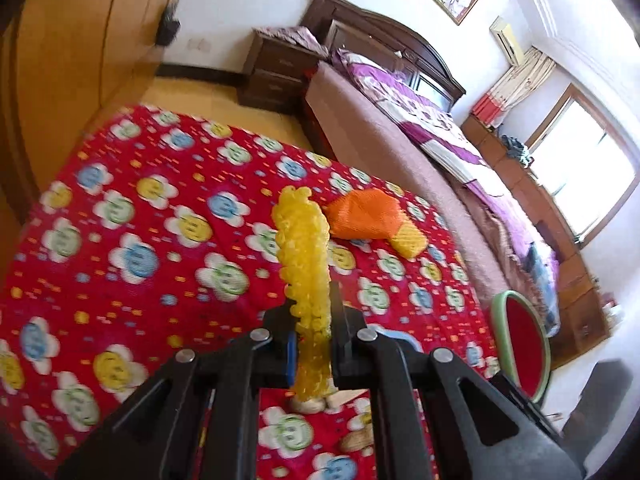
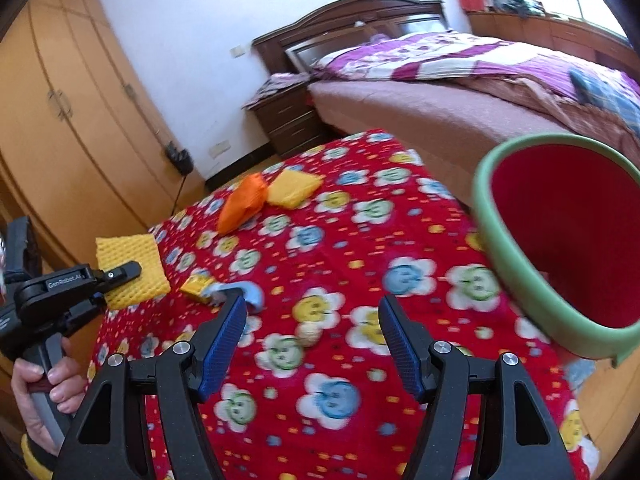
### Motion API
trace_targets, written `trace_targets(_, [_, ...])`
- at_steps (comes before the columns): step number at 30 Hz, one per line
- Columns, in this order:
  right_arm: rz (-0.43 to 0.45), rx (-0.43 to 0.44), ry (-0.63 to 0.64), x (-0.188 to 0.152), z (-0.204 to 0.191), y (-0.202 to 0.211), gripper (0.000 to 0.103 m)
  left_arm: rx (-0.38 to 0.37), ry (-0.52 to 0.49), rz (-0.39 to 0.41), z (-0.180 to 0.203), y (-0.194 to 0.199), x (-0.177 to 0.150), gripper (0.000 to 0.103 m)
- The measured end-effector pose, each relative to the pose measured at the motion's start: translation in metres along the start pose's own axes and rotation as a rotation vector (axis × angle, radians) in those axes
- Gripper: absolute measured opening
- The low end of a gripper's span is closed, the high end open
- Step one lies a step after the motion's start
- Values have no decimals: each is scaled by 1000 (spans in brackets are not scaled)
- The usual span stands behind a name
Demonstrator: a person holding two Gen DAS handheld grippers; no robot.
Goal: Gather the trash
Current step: 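Grasp the wooden block with the right tool while the left tool holds the yellow foam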
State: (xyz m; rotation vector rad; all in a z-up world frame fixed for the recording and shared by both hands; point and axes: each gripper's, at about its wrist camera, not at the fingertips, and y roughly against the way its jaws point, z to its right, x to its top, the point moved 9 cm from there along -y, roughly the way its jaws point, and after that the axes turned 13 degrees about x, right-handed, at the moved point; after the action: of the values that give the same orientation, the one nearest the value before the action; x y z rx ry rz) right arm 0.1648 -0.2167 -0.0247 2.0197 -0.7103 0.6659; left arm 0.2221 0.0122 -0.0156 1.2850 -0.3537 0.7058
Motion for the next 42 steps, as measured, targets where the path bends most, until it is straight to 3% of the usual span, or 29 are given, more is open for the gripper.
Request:
trace_targets(12, [-191,86,163,-31,-60,-61,70,98,6,52,-48,17,-11,11])
trace_targets(16, [-239,78,216,-42,-68,-75,78,106,23,57,-59,20,-15,11])
trace_targets(22, [-290,47,293,-49,-75,-94,78,101,37,40,-64,16,-22,11])
trace_targets(29, [-314,-1,383,-50,-80,-110,80,92,44,41,-64,15,-23,11])
trace_targets(42, [-302,-59,385,-46,-80,-123,81,83,37,39,-61,13,-26,11])
